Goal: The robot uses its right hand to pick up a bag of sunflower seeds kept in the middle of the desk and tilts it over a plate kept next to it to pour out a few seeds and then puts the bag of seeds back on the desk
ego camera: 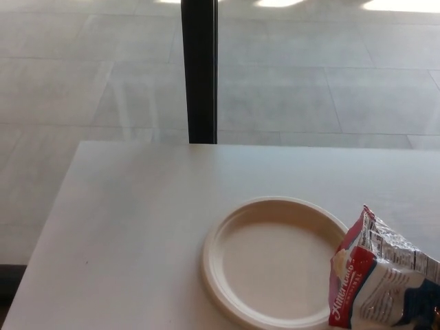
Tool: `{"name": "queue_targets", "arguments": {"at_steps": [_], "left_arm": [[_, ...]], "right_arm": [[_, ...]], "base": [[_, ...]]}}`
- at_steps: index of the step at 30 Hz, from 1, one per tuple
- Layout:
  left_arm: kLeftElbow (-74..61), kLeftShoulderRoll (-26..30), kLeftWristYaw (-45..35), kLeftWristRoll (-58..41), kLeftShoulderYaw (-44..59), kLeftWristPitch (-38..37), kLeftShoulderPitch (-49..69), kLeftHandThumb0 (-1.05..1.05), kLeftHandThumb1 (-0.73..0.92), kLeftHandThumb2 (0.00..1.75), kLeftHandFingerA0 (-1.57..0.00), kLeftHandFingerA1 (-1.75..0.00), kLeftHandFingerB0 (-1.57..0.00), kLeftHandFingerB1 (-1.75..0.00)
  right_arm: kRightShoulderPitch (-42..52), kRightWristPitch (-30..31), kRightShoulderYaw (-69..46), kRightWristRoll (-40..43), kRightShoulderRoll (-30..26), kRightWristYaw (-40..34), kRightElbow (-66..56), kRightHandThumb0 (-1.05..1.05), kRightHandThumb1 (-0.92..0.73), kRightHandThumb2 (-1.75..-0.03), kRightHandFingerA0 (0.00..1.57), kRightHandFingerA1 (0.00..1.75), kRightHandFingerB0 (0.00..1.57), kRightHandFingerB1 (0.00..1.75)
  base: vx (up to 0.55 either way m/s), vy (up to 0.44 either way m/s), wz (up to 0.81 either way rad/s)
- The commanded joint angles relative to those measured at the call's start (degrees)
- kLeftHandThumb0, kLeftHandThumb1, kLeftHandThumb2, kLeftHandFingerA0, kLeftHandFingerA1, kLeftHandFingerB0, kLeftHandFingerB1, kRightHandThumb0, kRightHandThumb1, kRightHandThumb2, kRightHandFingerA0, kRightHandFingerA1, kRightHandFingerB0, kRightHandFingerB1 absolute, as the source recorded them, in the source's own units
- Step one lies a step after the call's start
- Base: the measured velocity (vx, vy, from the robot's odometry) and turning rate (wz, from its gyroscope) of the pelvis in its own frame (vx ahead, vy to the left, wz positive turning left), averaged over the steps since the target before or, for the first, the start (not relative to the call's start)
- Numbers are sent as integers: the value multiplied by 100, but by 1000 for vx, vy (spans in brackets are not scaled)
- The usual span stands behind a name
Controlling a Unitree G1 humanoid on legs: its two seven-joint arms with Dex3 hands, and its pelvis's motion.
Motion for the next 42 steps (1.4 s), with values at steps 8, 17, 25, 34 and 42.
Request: {"name": "queue_targets", "arguments": {"at_steps": [8,17,25,34,42], "left_arm": [[7,126,30,-3,-131,-132,31,-71,52,93,-52,-67,-38,-53],[13,97,-58,-125,-53,-77,31,-79,52,92,-50,-65,-38,-52],[14,99,-70,-94,-99,-93,49,-73,65,60,-52,-59,-42,-39],[-33,76,-19,-60,-174,-170,41,-81,56,94,-49,-66,-36,-52],[-26,81,-28,-62,-208,-197,80,-77,55,95,-50,-66,-34,-52]], "right_arm": [[286,-612,291,-657,-81,-105,97,-74,-47,-92,0,51,2,26],[357,-513,544,-968,-67,-46,-104,-76,-60,-60,5,47,6,24],[297,-24,924,-1365,-88,117,-183,-71,-42,-84,10,57,0,17],[126,288,1304,-1996,-163,-40,-142,-72,-41,-77,23,71,0,3],[308,-128,1116,-2155,152,-1146,162,-14,-54,-102,98,99,10,51]], "base": [[0,0,0],[0,0,0],[0,0,0],[0,0,0],[0,0,0]]}}
